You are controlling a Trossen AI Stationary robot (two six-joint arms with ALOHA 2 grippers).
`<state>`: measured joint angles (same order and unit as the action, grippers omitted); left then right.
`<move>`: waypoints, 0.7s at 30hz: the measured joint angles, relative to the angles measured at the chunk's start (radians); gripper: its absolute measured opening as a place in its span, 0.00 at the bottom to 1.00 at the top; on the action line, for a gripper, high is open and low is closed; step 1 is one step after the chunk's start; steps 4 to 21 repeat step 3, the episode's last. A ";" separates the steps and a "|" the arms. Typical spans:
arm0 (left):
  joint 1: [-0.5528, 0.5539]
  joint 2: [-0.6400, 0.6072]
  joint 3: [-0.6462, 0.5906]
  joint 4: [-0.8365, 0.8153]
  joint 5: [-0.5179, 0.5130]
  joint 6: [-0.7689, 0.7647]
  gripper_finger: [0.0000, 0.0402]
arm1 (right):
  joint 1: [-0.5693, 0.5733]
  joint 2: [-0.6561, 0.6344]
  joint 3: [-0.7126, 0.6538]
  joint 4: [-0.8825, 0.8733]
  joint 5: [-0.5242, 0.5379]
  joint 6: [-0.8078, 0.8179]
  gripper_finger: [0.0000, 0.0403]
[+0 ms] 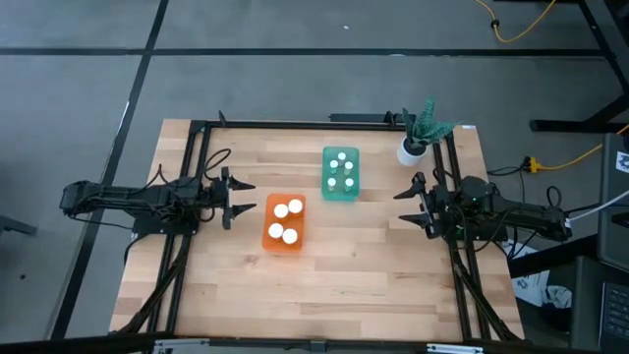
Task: Pick and place medicine bottles into bin by pill shape (circle, oval)
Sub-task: Return To Home Position
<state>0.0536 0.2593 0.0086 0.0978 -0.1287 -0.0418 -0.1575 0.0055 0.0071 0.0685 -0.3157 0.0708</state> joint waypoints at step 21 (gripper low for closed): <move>0.000 0.000 0.000 0.000 0.000 0.000 0.65 | 0.000 0.000 0.000 0.000 0.000 0.000 0.70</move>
